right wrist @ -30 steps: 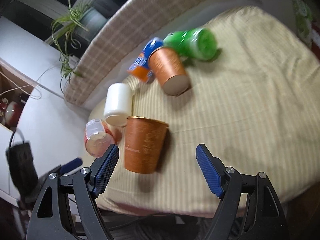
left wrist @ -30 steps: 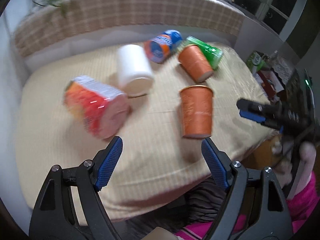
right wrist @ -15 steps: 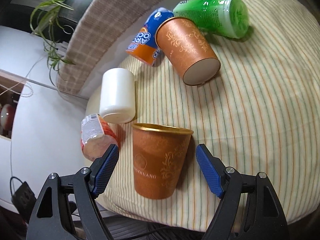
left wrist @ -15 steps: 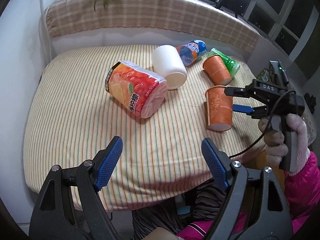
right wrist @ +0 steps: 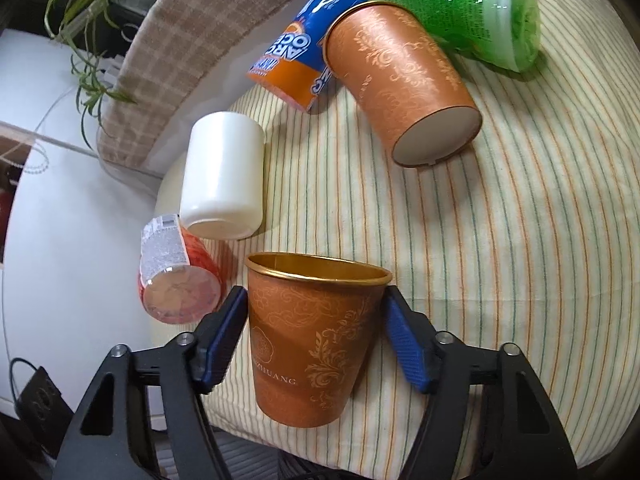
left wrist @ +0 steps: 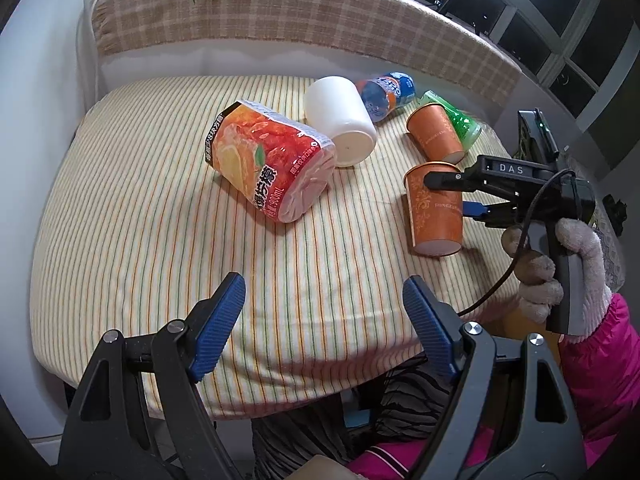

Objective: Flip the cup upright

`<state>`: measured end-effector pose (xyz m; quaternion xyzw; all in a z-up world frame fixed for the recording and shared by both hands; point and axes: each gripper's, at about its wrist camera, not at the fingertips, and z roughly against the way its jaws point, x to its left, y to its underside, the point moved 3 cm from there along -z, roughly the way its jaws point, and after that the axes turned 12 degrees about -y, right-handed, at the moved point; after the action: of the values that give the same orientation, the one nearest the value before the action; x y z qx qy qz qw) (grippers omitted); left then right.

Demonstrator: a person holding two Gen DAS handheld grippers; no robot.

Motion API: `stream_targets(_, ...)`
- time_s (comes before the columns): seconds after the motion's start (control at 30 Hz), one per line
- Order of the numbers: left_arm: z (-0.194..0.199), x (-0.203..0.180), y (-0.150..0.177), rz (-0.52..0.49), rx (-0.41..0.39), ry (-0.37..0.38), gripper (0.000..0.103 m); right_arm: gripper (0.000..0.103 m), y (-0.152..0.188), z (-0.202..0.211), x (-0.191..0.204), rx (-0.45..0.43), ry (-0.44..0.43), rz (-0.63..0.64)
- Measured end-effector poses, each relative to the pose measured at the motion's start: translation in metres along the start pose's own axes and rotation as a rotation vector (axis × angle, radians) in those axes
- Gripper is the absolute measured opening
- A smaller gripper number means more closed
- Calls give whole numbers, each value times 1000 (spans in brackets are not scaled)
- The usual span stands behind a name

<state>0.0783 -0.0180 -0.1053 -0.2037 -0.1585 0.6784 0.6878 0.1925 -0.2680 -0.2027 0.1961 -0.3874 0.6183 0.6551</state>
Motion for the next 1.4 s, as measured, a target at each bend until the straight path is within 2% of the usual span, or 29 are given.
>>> stream_targets(0.17,-2,0,1,3,5,1,83,66,2,-1,6,-2,8,49)
stream_targets(0.33,-3,0,2,6,8,7,83,66,7,4,21,-46,31,174)
stream_targets(0.47,-6,-1,2,12,11,13,83,66,11,9,35,-116,99,311)
stream_targets(0.67,-7,-4,3,1,6,1,83,66,23,6,57,-229,293,559)
stream_targets(0.77,-7,-4,3,3,2,4,83,66,27,5,64,-269,334,621)
stream_targets(1.4,-6,-7,2,-2,-12,-3,83,66,21,9,78,-376,372,674)
